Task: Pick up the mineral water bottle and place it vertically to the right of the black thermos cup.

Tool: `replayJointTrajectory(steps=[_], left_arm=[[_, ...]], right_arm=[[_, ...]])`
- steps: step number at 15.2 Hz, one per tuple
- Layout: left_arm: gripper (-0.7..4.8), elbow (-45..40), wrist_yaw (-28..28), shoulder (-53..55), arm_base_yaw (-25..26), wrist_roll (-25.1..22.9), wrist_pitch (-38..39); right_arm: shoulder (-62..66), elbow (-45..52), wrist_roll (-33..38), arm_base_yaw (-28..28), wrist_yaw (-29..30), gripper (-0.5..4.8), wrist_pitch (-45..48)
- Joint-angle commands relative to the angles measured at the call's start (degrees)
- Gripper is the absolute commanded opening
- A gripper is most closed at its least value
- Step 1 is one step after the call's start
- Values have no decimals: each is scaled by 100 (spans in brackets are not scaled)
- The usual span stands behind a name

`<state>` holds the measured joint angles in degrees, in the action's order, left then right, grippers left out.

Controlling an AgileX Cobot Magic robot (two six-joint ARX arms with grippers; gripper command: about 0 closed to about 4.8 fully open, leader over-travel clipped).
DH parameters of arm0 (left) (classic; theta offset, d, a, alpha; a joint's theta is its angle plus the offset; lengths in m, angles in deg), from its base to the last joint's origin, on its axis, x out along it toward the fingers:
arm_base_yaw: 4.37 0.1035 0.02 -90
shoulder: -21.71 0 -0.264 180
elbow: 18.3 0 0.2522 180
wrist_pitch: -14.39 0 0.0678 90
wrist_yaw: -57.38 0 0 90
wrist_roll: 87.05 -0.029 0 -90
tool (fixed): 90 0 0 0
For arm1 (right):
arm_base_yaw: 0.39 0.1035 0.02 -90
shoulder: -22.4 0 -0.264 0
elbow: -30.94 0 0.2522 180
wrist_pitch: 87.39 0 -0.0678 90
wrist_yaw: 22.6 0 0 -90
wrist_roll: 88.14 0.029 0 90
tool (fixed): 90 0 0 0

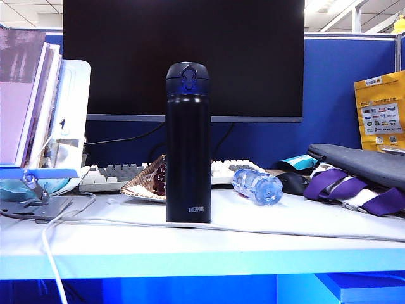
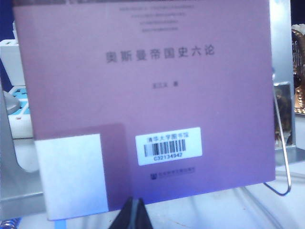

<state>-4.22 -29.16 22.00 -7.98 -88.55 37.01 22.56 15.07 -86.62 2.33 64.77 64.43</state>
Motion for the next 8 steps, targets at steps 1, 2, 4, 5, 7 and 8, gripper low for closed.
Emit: replayJointTrajectory(steps=[1,2,4,5,7,8], left_arm=[[-5,-2,17,-20,13,-2,70],[-5,-2,17,-20,13,-2,70],[-5,-2,17,-20,13,-2,70],[-5,-2,17,-20,13,-2,70],[-5,-2,20,-20,13,-2,70],[-5,-2,17,-20,13,-2,70]], right_arm=[[0,-11,-2,2,-24,-1,-68],[0,-11,0,2,-24,-1,-68],[0,-11,-2,2,-24,-1,-70],[0,-11,0,2,-24,-1,-68],[0,-11,-2,2,-22,-1,-68],[0,-11,0,2,-22,-1,-35]])
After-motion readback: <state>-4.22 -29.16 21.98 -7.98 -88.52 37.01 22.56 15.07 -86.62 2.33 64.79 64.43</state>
